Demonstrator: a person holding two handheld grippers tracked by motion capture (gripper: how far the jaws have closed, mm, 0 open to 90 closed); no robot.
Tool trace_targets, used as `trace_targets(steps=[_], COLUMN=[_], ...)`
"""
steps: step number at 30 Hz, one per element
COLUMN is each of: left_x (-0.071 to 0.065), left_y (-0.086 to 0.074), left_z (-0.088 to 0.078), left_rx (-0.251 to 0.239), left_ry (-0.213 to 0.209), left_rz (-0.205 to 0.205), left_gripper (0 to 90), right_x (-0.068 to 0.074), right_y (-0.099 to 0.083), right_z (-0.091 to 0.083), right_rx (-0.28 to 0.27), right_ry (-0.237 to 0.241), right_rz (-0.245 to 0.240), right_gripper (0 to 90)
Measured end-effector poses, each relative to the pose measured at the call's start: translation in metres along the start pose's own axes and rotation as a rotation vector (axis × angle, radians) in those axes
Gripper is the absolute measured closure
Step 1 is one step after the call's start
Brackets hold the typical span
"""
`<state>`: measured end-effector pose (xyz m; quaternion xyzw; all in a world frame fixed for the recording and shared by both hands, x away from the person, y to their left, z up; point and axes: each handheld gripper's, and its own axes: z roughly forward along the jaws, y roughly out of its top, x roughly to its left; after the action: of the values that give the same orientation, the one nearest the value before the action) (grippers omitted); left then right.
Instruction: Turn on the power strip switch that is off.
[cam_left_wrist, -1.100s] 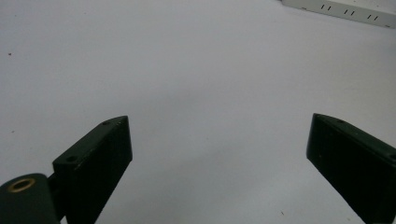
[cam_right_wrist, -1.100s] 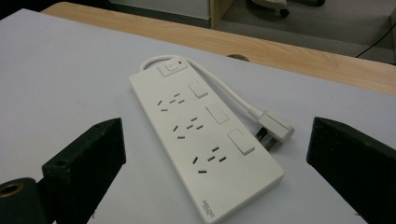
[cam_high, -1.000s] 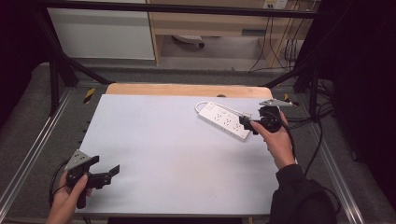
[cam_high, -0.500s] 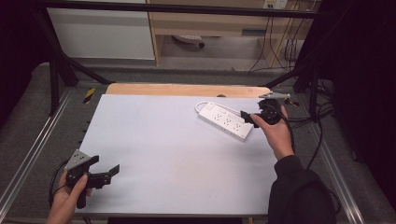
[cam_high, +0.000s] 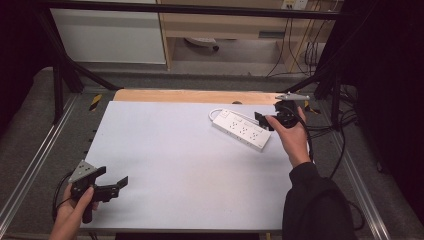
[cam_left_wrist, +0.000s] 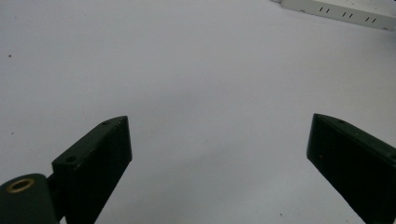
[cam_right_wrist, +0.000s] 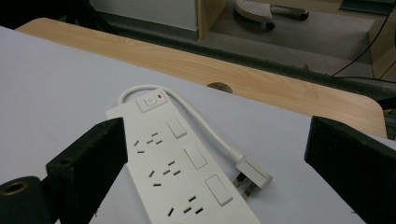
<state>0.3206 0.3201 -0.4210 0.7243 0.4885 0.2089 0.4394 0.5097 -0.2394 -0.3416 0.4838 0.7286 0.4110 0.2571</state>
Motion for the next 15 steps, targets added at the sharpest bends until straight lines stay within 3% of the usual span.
trace_targets(steps=[15], left_x=[0.0], left_y=[0.0], left_z=[0.0], left_rx=[0.01], left_ry=[-0.003], left_rz=[0.003], left_gripper=[6.6], right_x=[-0.001], right_y=[0.008], right_z=[0.015], right_rx=[0.008], right_ry=[-0.006], right_rz=[0.006], right_gripper=[8.1])
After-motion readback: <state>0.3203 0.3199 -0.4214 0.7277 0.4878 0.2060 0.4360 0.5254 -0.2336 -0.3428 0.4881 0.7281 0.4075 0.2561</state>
